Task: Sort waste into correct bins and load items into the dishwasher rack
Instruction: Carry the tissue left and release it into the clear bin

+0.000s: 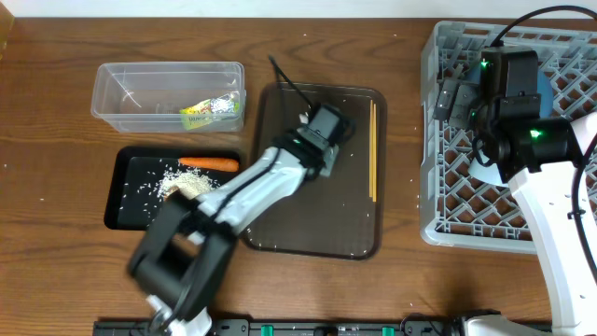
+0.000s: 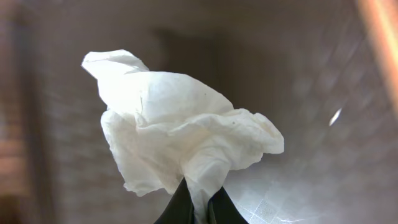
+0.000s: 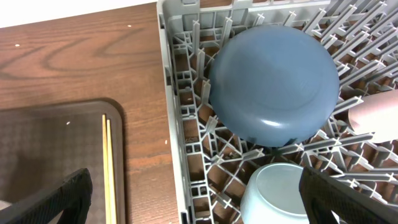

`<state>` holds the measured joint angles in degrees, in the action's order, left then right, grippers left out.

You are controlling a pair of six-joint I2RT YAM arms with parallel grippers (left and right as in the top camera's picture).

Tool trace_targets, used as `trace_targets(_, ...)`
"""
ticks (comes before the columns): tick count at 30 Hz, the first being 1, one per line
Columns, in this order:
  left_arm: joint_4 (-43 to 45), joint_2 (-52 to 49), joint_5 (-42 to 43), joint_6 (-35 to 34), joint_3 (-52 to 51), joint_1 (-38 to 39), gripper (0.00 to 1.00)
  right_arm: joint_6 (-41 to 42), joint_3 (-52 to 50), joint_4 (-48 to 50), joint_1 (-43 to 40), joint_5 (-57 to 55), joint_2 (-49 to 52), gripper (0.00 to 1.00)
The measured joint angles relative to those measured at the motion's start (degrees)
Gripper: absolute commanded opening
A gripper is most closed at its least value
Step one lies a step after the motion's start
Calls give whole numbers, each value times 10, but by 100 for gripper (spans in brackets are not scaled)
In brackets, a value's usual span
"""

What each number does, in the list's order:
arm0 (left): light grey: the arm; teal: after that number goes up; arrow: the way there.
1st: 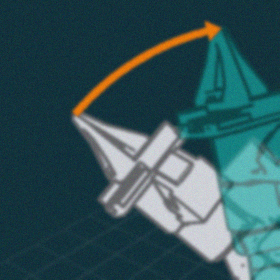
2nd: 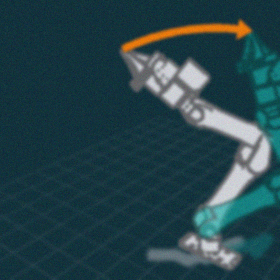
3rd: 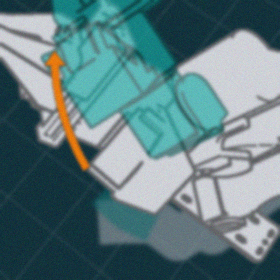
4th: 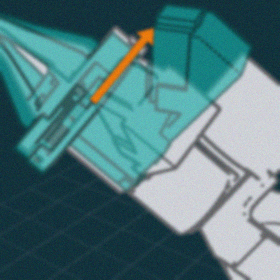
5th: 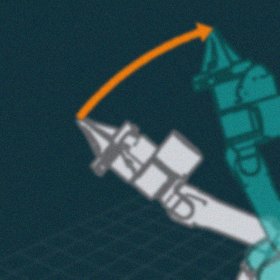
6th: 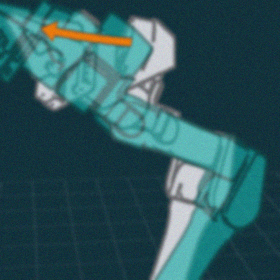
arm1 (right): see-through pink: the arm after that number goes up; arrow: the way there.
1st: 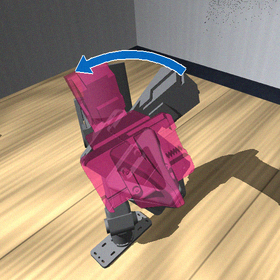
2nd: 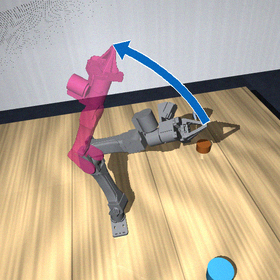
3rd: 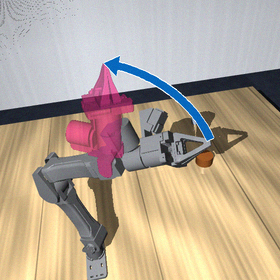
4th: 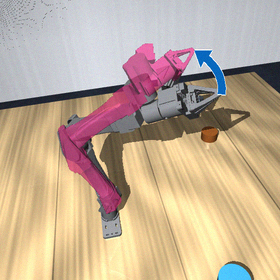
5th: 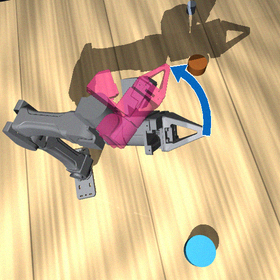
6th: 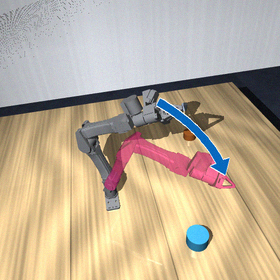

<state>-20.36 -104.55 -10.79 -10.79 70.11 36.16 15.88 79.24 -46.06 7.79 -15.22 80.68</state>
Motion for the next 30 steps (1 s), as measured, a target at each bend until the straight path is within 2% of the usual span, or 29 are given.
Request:
trace_targets(5,27,130,-8,-48,5,-70,6,0,0,0,0,0,0,99)
trace_targets(9,38,184,-15,-113,16,-183,6,0,0,0,0,0,0,99)
trace_targets(13,38,175,-5,-169,16,-291,6,0,0,0,0,0,0,99)
trace_targets(16,42,154,16,-190,16,-342,6,0,0,0,0,0,0,99)
trace_targets(18,48,138,26,-198,16,-366,8,0,0,0,0,0,0,99)
trace_targets(21,66,114,40,-210,16,-393,17,0,0,0,0,0,0,99)
trace_targets(25,78,87,49,-221,16,-414,17,0,0,0,0,0,0,99)
trace_targets(27,79,78,50,-220,16,-418,40,0,0,0,0,0,0,99)
trace_targets(28,79,75,53,-222,16,-418,59,0,0,0,0,0,0,99)
trace_targets(30,80,73,56,-226,16,-418,86,0,0,0,0,0,0,99)
